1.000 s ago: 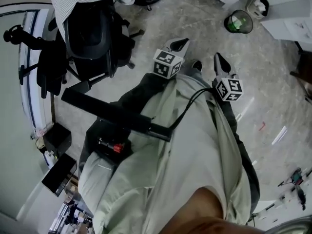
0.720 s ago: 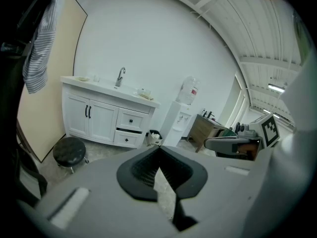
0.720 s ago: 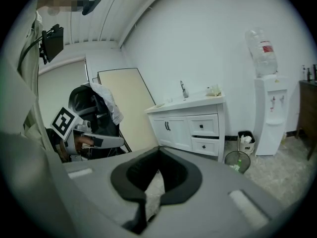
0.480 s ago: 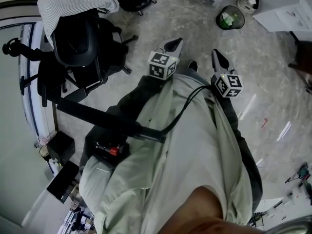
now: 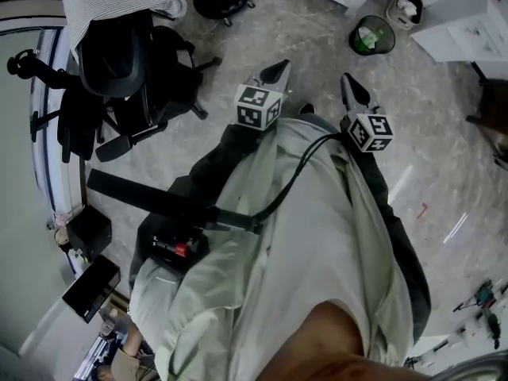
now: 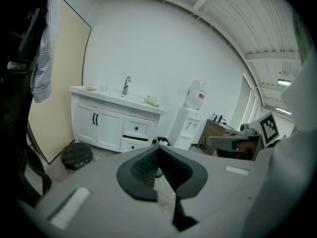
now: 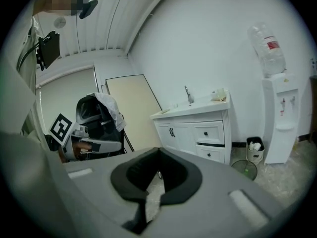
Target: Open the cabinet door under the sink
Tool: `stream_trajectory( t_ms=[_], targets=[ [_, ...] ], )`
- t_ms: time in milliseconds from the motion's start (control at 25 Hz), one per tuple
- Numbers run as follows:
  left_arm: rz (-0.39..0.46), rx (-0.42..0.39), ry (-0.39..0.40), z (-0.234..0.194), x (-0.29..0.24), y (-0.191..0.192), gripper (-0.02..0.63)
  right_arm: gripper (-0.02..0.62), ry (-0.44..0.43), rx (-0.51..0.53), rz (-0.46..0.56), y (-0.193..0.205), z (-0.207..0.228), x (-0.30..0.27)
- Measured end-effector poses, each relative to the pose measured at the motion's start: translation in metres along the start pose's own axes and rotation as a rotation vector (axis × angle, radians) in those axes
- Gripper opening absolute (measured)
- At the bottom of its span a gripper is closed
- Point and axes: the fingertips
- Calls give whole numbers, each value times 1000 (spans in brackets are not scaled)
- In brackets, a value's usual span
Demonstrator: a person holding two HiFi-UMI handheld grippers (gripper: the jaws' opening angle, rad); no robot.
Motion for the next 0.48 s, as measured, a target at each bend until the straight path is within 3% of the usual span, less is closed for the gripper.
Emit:
stream_trajectory(
  t_ms=[240,480],
  targets=[
    [30,16,-84,-15,14,3,8,1,-56,-17,16,0,-2,-13],
    [68,14,-159,10,32,-6,8,0,-136,-21,-12,3,-3,3]
  ],
)
Point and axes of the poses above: the fingertips, and each gripper's own axes: x backward along the fingers, z to its right, y out of its underside, and after that the axes turned 4 degrees about -x, right-handed
